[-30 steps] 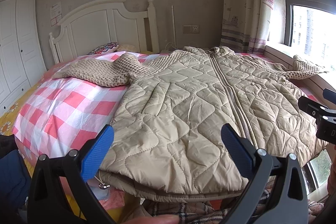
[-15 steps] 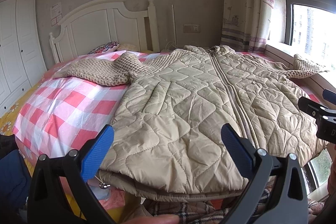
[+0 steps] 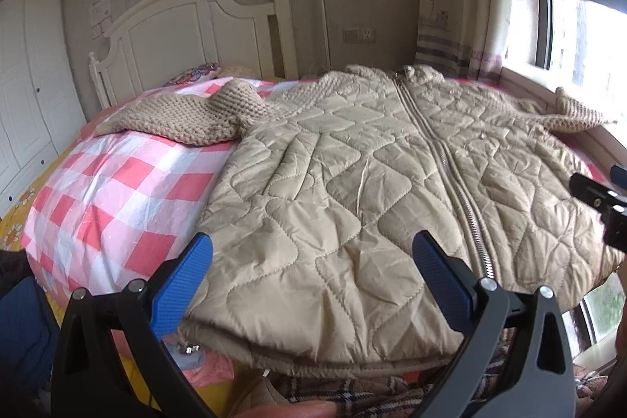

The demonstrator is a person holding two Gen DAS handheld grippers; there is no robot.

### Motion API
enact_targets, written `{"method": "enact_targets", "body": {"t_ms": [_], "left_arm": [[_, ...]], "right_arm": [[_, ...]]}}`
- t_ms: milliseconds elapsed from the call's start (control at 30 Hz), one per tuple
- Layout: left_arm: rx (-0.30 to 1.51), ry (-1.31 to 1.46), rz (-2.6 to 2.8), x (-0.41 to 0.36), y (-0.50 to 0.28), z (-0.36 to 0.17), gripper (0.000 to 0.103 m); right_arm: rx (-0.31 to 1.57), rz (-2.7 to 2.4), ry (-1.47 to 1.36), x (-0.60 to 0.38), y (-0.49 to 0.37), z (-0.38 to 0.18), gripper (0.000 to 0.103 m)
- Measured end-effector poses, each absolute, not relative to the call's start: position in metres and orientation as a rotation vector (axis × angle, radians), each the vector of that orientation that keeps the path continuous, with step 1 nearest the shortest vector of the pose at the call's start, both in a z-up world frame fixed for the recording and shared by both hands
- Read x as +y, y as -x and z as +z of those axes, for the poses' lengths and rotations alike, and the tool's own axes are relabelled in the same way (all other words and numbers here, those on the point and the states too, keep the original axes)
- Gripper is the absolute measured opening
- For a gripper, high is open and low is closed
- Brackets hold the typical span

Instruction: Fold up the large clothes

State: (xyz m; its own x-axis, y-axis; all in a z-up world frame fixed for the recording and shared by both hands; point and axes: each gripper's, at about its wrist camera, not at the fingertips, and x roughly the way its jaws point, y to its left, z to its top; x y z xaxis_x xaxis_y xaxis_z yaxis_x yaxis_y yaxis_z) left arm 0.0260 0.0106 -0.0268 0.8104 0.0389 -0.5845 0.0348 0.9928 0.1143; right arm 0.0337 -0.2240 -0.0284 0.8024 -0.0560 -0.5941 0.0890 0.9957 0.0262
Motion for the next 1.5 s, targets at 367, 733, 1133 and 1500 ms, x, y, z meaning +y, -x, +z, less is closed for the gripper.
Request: {"method": "enact_targets", "body": {"t_ms": [367,733,1133,1500], "left_arm": [[0.82,-0.21,0.019,0.013,-0.199,-0.039,0.101],[0.89,-0.086,0.05,0.024,-0.274,-0.077,0.101],[0.911,-0.01,0.01,0.037,-0.275,-0.08,0.101],[0.911,0.009,0.001,0.039,-0.274,-0.079,0.101]], "right_arm": [[0.647,-0.341,-0.308,-0.364,-0.109,-0.023,0.099],[0.56,-0.482,-0.794,-0.501,-0.179,-0.041,0.072],[0.437,-0.543,-0.226,-0.426,-0.239,0.006,0.023],[0.743,-0.039,0.629,-0.186,-0.251,-0.088,0.039]]}}
